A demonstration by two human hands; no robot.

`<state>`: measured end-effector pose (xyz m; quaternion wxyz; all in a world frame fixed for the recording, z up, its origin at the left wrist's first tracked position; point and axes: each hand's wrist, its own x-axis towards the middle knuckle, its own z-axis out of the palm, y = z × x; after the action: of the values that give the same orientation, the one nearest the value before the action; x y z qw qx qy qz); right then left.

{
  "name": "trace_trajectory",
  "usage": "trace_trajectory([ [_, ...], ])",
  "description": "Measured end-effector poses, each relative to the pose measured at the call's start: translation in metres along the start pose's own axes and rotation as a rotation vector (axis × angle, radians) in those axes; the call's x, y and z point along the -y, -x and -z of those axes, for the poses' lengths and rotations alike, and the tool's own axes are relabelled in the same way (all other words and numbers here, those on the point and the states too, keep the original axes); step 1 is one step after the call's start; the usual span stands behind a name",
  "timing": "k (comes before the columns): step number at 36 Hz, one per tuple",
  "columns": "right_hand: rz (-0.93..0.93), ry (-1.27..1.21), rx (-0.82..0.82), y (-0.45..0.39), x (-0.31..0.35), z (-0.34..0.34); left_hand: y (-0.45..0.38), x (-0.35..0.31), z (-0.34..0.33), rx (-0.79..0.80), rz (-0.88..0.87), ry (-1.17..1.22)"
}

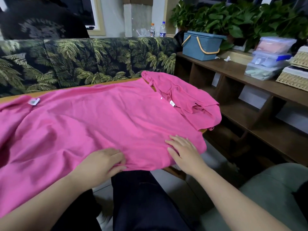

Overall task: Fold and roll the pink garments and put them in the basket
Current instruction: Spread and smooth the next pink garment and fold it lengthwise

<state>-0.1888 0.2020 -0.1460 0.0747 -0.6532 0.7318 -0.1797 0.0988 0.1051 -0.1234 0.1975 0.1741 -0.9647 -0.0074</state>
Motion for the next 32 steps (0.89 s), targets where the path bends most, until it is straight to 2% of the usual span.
trace_trajectory([
  [2, -0.025, 0.003, -0.023, -0.002, 0.001, 0.002, -0.003, -0.005, 0.005, 0.063, 0.101, 0.120],
  [8, -0.078, 0.121, -0.055, -0.021, 0.007, 0.011, -0.023, -0.008, 0.021, 0.409, 0.340, 0.422],
  [11, -0.101, 0.155, -0.065, -0.040, 0.014, 0.018, -0.036, 0.002, 0.025, 0.447, 0.505, 0.618],
  [12, -0.093, 0.143, -0.065, -0.047, 0.017, 0.020, -0.043, 0.007, 0.026, 0.405, 0.519, 0.622],
  [16, -0.021, 0.047, -0.045, -0.086, 0.029, 0.024, -0.067, 0.049, 0.022, 0.169, 0.451, 0.366],
  [20, 0.019, 0.019, 0.013, -0.137, 0.041, 0.020, -0.082, 0.116, -0.001, 0.253, 0.609, 0.144],
  [23, 0.029, 0.011, 0.044, -0.182, 0.048, 0.011, -0.098, 0.150, -0.012, 0.342, 0.753, 0.096],
  [28, 0.012, 0.007, 0.073, -0.262, 0.056, -0.006, -0.122, 0.199, -0.028, 0.399, 0.851, 0.017],
  [32, 0.000, 0.001, 0.065, -0.319, 0.058, -0.024, -0.136, 0.238, -0.045, 0.371, 0.868, -0.028],
])
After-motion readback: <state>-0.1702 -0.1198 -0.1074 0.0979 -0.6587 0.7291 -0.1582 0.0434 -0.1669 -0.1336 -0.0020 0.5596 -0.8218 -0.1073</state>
